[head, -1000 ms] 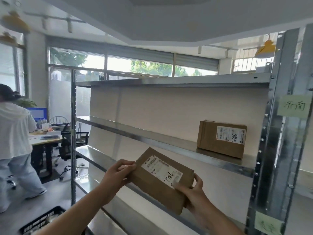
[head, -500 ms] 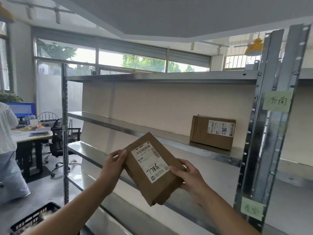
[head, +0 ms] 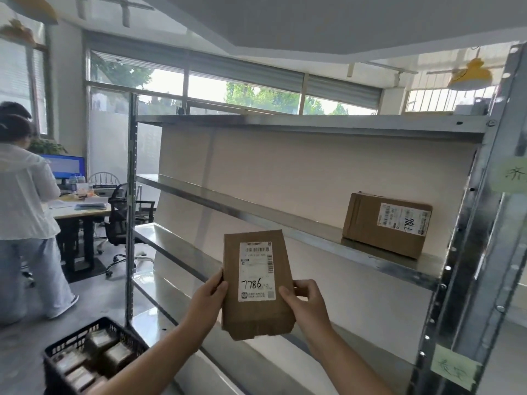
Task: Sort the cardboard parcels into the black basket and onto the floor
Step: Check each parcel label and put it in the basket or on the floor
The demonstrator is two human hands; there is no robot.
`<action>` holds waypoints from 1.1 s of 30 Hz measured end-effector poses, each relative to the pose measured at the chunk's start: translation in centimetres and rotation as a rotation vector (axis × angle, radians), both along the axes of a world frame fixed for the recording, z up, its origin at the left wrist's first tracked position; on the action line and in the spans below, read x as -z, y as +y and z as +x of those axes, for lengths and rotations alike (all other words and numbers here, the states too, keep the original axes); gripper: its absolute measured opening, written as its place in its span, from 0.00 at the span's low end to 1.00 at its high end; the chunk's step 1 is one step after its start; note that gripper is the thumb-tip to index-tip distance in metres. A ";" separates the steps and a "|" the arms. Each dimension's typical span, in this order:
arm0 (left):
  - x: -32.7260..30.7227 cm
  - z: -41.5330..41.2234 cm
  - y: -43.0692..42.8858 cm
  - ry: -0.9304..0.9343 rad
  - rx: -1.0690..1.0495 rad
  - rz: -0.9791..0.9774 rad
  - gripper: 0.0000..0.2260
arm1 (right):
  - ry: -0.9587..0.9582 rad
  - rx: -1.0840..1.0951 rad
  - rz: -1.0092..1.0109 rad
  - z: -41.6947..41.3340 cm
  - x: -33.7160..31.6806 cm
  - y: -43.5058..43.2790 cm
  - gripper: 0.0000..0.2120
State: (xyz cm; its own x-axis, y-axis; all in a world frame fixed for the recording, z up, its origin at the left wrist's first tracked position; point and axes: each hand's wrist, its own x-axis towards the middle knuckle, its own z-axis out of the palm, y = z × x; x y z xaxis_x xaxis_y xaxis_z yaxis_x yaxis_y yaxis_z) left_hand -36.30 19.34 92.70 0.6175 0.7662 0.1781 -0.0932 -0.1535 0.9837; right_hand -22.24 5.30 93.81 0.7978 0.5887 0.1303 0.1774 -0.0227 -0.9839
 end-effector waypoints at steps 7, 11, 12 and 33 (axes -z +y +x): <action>1.2 -4.3 6.4 -0.073 -0.108 -0.026 0.17 | -0.101 -0.150 0.008 -3.3 -0.3 7.8 0.13; 1.4 -7.7 11.8 -0.112 -0.237 -0.038 0.18 | -0.031 -0.176 -0.034 -6.3 -1.0 14.3 0.16; 1.7 -8.6 13.1 -0.111 -0.254 -0.038 0.18 | -0.018 -0.184 -0.054 -6.9 -0.9 16.0 0.20; 7.8 -24.3 29.4 0.031 -0.585 -0.115 0.20 | 0.017 -0.436 -0.192 -18.5 5.9 39.9 0.25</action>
State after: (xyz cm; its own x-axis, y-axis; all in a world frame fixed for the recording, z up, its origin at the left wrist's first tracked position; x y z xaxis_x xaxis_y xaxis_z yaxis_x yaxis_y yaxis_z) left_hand -60.63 48.78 84.94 0.0905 0.9940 0.0622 0.0035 -0.0627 0.9980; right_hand -40.70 45.21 87.87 0.4719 0.8813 -0.0248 0.1946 -0.1315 -0.9720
